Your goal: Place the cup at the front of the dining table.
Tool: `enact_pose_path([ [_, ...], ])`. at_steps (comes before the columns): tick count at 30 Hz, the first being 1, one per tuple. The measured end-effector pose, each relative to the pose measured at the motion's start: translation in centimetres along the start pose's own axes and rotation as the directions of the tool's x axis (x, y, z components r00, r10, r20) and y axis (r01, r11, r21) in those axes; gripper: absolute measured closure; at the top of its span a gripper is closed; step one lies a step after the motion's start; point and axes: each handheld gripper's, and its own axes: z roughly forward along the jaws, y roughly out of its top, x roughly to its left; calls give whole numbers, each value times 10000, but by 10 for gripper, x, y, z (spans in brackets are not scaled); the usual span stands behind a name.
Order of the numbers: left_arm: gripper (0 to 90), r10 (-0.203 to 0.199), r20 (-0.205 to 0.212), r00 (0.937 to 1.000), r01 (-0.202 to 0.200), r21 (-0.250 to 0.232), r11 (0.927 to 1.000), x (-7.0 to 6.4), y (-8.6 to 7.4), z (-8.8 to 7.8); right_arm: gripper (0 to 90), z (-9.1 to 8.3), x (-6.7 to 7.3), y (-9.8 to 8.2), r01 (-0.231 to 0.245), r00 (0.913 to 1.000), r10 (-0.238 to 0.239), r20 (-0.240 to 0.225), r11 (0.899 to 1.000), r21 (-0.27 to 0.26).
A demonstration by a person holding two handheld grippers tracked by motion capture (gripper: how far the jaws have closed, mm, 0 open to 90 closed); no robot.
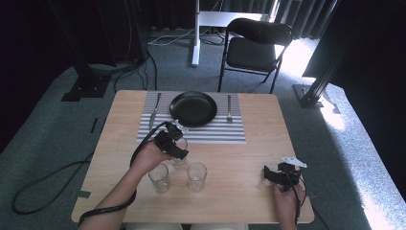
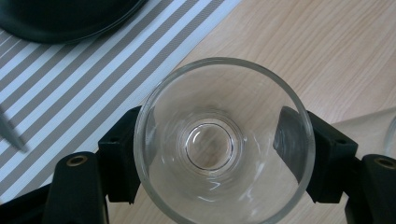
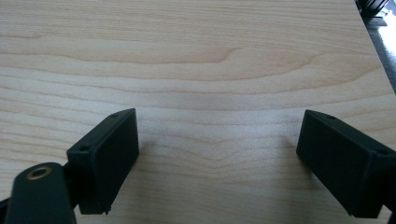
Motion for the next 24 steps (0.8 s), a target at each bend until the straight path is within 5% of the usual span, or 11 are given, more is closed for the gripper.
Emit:
enact_pose_path([
  [13, 285, -487, -269, 9985, 488, 7, 9988, 21, -14, -9, 123, 0, 0, 0, -2, 10000, 2, 5, 10000, -1],
  [24, 285, -1086, -430, 9932, 1080, -168, 9940, 40, -10, -9, 123, 0, 0, 0, 3, 10000, -3, 5, 10000, -1],
])
